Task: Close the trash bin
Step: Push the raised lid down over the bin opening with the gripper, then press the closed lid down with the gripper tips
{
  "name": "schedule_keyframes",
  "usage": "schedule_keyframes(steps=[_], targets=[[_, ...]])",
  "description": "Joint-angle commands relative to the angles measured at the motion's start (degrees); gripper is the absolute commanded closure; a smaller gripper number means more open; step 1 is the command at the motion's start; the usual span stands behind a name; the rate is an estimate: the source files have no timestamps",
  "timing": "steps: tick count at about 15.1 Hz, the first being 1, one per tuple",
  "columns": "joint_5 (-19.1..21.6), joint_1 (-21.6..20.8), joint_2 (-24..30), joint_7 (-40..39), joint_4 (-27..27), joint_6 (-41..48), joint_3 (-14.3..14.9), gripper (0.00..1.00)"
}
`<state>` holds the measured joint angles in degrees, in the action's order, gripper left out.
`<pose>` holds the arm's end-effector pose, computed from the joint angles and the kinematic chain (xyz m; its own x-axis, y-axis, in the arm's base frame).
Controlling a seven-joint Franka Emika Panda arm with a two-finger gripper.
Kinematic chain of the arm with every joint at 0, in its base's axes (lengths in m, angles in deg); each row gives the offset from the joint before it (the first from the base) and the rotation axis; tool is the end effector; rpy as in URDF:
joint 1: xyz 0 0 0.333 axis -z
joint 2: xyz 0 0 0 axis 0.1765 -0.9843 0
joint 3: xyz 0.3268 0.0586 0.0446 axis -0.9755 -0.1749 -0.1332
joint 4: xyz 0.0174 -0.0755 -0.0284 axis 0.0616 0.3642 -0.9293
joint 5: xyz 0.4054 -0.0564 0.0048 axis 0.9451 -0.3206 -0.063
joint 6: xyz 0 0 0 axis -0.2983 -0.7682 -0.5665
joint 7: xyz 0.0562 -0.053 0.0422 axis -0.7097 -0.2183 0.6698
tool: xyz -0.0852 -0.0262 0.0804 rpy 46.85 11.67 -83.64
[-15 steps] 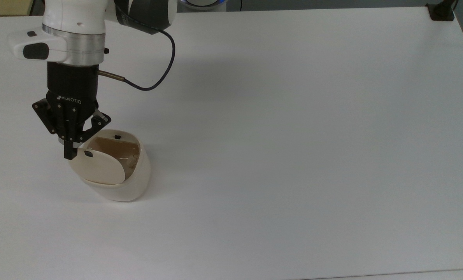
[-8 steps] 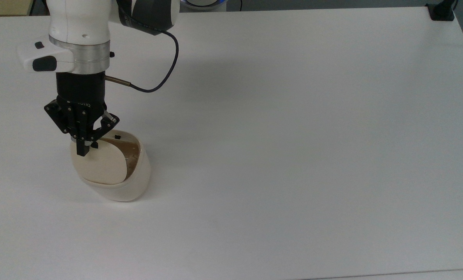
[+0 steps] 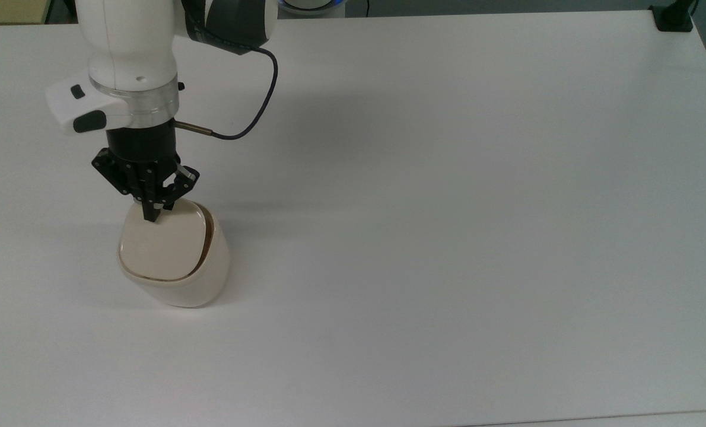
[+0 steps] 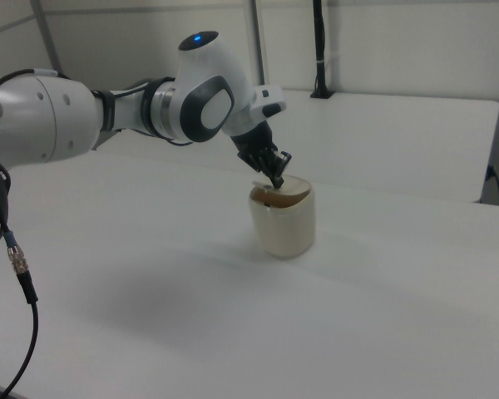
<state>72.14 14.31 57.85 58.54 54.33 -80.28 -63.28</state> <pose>0.7327 -0.1253 0.4658 0.9260 -0.1360 0.3522 -0.1844 -0.9770 0.1074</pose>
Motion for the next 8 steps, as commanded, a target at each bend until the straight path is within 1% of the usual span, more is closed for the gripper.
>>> schedule_keyframes(steps=[1, 8], targets=[[0.98, -0.90, 0.68, -1.23, 2.51, 1.76, -0.40, 1.00], [1.33, -0.81, -0.55, -1.58, 2.69, 1.59, -0.40, 1.00]])
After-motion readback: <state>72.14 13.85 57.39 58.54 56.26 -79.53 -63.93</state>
